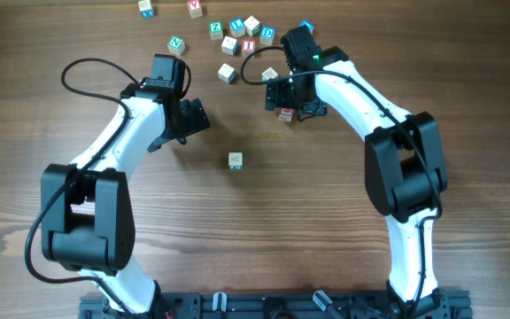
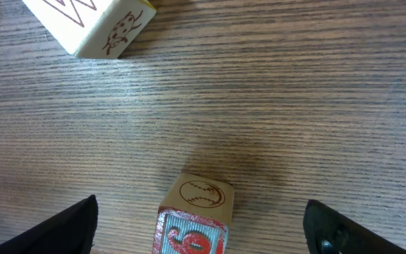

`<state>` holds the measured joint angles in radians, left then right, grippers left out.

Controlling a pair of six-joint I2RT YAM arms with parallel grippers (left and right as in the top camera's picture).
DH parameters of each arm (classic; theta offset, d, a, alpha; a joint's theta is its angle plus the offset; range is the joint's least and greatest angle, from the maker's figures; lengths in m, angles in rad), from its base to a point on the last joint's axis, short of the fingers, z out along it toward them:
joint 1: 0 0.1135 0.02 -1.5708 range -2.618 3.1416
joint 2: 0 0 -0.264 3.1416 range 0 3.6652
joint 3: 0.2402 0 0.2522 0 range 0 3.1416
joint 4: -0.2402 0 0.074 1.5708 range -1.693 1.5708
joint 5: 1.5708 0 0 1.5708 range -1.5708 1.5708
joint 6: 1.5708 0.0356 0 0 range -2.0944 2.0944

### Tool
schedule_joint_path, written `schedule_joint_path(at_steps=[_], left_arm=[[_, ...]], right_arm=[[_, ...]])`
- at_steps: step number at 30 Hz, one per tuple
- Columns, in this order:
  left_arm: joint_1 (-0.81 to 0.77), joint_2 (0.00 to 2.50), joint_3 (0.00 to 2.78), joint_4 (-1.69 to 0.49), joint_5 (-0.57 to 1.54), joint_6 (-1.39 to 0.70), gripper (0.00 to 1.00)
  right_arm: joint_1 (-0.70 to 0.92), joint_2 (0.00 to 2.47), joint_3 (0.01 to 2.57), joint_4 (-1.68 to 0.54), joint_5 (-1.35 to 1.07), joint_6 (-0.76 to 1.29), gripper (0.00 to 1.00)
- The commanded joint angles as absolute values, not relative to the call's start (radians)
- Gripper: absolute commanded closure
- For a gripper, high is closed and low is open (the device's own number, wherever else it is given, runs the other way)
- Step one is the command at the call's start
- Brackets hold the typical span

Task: Form a tower
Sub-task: 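Lower the right gripper and close on the red 6 block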

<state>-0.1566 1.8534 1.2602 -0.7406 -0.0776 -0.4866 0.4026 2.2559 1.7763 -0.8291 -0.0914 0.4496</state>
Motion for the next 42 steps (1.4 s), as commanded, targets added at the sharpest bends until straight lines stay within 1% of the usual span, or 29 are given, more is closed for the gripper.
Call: schedule_joint_path(at_steps=[1,4,7,8,12,15,21,24,27,29,30,31,36,42], left_arm=[[-0.149,1.834,1.271,-0.741,-0.079,-0.478,0.0],[-0.1,1.834,1.271,-0.741,-0.079,-0.478,0.0],[-0.007,1.834,1.271,-0.741,-0.079,-0.478,0.0],[0.082,1.834,1.271,-0.741,-0.08,-0.478,0.0],[0.163,1.834,1.271,-0.741,-0.08,-0.478,0.0],[0.206,1.834,1.271,-0.741,-0.08,-0.478,0.0],[0.226,1.834,1.271,-0.741,-0.08,-0.478,0.0],[0.226,1.834,1.271,-0.741,-0.08,-0.478,0.0],[0.226,1.834,1.271,-0.741,-0.08,-0.478,0.0],[0.226,1.834,1.271,-0.741,-0.08,-0.478,0.0],[0.226,1.834,1.271,-0.741,-0.08,-0.478,0.0],[0.226,1.834,1.271,-0.741,-0.08,-0.478,0.0],[0.226,1.834,1.271,-0.741,-0.08,-0.478,0.0],[0.226,1.834,1.271,-0.741,-0.08,-0.478,0.0]], right_arm=[[0.406,2.269,1.791,-0.83,-0.089,0.453,0.09],[0.406,2.269,1.791,-0.83,-0.101,0.453,0.09],[0.406,2.269,1.791,-0.831,-0.113,0.455,0.11],[0.406,2.269,1.791,-0.83,-0.113,0.456,0.13],[0.406,2.269,1.791,-0.831,-0.113,0.456,0.22],[0.406,2.269,1.791,-0.831,-0.113,0.456,0.26],[0.406,2.269,1.791,-0.86,-0.112,0.459,0.26],[0.406,2.269,1.791,-0.892,-0.112,0.524,0.27],[0.406,2.269,1.791,-0.885,-0.112,0.525,0.34],[0.406,2.269,1.791,-0.862,-0.112,0.524,0.48],[0.406,2.269,1.791,-0.852,-0.112,0.525,0.51],[0.406,2.269,1.791,-0.849,-0.112,0.525,0.51],[0.407,2.269,1.791,-0.857,-0.112,0.523,0.61],[0.407,2.269,1.791,-0.876,-0.1,0.492,0.62]])
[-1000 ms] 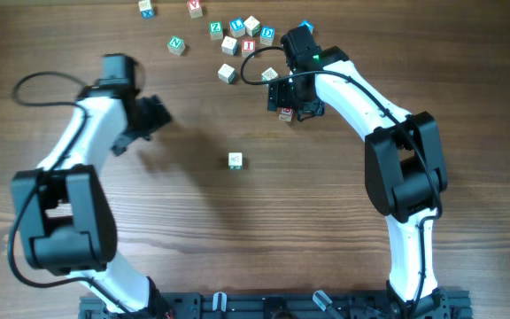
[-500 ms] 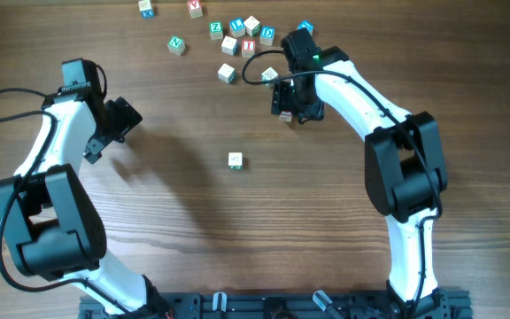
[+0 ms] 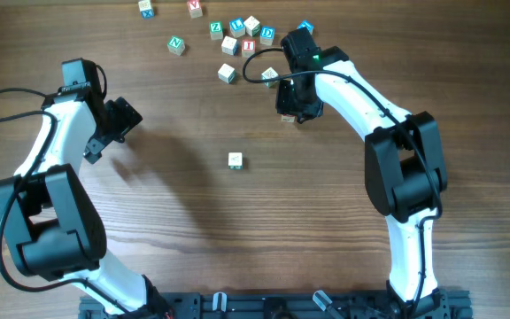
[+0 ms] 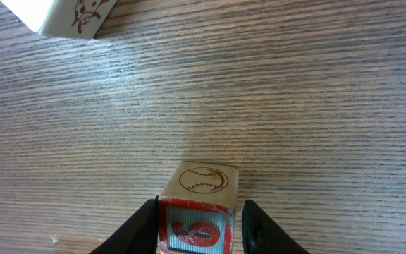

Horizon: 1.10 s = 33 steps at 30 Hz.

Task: Form a tower
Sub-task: 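Lower the right gripper and close on the red 6 block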

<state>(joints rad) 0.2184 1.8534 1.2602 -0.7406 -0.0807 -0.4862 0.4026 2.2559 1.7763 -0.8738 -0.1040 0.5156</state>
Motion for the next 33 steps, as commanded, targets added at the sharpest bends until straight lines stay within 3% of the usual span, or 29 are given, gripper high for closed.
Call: schedule_joint_path(at_steps=[1,9,13,17,30,33], left_arm=[[0.226,1.834,1.271,-0.741,-0.08,-0.478,0.0],[0.226,1.834,1.271,-0.741,-0.08,-0.478,0.0],[0.226,1.834,1.271,-0.741,-0.08,-0.478,0.0],[0.226,1.834,1.271,-0.741,-0.08,-0.478,0.0],[0.226,1.834,1.271,-0.741,-0.08,-0.478,0.0],[0.226,1.834,1.271,-0.741,-0.08,-0.478,0.0]], right_arm=[[0.407,2.269,1.791,-0.875,-0.097,0.481,0.61],[0.407,2.269,1.791,-0.877,-0.085,0.47,0.55],[0.407,2.269,1.791,-0.877,-0.086,0.463,0.57],[0.423,2.268,1.791,-0.876,-0.071,0.444,0.65],[0.458,2.268,1.791,-0.876,0.05,0.445,0.64],[0.458,2.267,1.794,-0.876,0.072,0.444,0.69]])
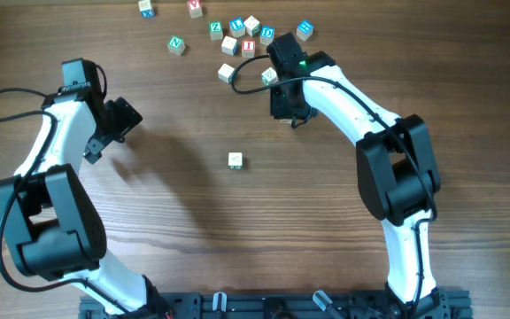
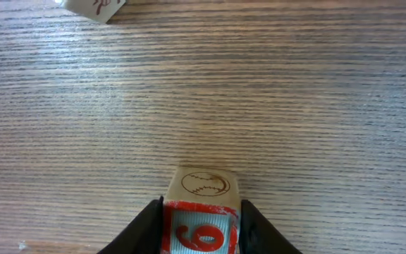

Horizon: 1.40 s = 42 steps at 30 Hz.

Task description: Form a tower

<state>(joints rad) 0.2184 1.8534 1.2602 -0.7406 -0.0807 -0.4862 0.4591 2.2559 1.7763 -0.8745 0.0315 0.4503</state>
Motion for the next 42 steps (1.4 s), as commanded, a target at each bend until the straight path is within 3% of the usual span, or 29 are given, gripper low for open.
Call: schedule_joint_path(at_steps=[1,16,30,42], left_arm=[[0.226,1.834,1.271,-0.741,-0.08,-0.478,0.0],[0.226,1.834,1.271,-0.741,-0.08,-0.478,0.0],[0.226,1.834,1.271,-0.741,-0.08,-0.478,0.0],[0.226,1.834,1.271,-0.741,-0.08,-0.478,0.0]], right_arm=[[0.458,2.265,1.797,-0.878,0.071,0.443,0.7],[0.475,2.074,1.81,-0.953,-0.106,0.422,0.76],[0.696,2.064,1.804,-1.063,-0.109,0.591,0.8],[0.861,2.078,1.773,-1.002,0.165,0.757,0.8]])
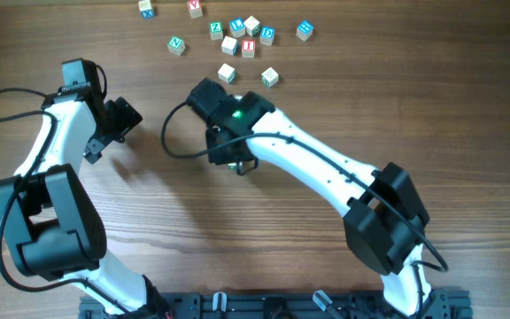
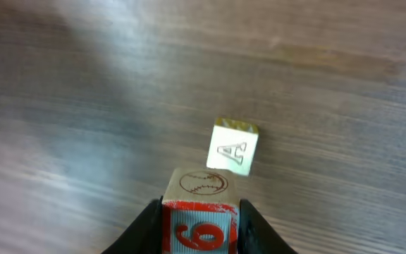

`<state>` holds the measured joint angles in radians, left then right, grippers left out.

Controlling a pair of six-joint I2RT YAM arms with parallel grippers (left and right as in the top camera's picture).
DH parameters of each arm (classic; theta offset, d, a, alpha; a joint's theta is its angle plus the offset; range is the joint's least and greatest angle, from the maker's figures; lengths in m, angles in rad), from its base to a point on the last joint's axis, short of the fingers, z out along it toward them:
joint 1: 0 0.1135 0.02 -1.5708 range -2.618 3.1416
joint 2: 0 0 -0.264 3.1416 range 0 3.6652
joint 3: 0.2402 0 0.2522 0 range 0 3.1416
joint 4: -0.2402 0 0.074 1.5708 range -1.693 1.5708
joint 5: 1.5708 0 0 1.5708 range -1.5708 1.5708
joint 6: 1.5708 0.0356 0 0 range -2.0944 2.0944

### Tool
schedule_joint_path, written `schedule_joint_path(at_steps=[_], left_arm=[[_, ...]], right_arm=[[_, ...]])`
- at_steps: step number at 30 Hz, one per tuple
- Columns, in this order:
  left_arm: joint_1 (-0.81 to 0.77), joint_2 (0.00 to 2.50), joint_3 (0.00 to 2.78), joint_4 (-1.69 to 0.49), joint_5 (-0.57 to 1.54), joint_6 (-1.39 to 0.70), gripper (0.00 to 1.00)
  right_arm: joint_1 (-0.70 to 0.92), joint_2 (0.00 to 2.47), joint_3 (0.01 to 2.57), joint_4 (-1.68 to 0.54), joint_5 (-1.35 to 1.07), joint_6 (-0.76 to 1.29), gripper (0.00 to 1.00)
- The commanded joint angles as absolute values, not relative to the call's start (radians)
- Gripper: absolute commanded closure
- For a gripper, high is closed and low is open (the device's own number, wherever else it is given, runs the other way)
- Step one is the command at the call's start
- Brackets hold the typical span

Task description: Form a tower

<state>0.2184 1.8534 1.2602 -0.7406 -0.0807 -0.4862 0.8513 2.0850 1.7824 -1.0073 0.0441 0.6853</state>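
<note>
My right gripper (image 2: 200,227) is shut on a wooden block (image 2: 201,212) that has a red 6 on its side and a baseball drawing on top. It holds the block above the table. Just beyond and below it, a pale block with the letter A (image 2: 232,148) lies alone on the wood. In the overhead view the right gripper (image 1: 231,158) is over the table's middle and covers that A block. My left gripper (image 1: 118,120) is far off at the left, looks open and holds nothing.
Several loose letter blocks lie scattered along the back edge, among them a green one (image 1: 176,43), a blue one (image 1: 305,30) and two plain ones (image 1: 227,73) (image 1: 269,77). The right arm (image 1: 326,173) stretches diagonally across the table's middle.
The right gripper, still shut on the 6 block, has moved from beside the back cluster to the table's middle, where the A block now shows just ahead of it. The left arm has not moved.
At first the right gripper stood open around the 6 block by the back cluster, with the left gripper near the lone middle block. Then the right was shut on the 6 block and the left arm was far left. Now the 6 block hangs by the A block.
</note>
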Motion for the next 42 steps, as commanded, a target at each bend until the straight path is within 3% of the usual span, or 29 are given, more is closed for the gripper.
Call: schedule_joint_path(at_steps=[1,42], left_arm=[[0.226,1.834,1.271,-0.741,-0.08,-0.478,0.0],[0.226,1.834,1.271,-0.741,-0.08,-0.478,0.0]], right_arm=[[0.861,2.078,1.773,-1.002,0.169,0.765,0.8],[0.861,2.17,1.715,-0.931,0.154,0.815,0.75]])
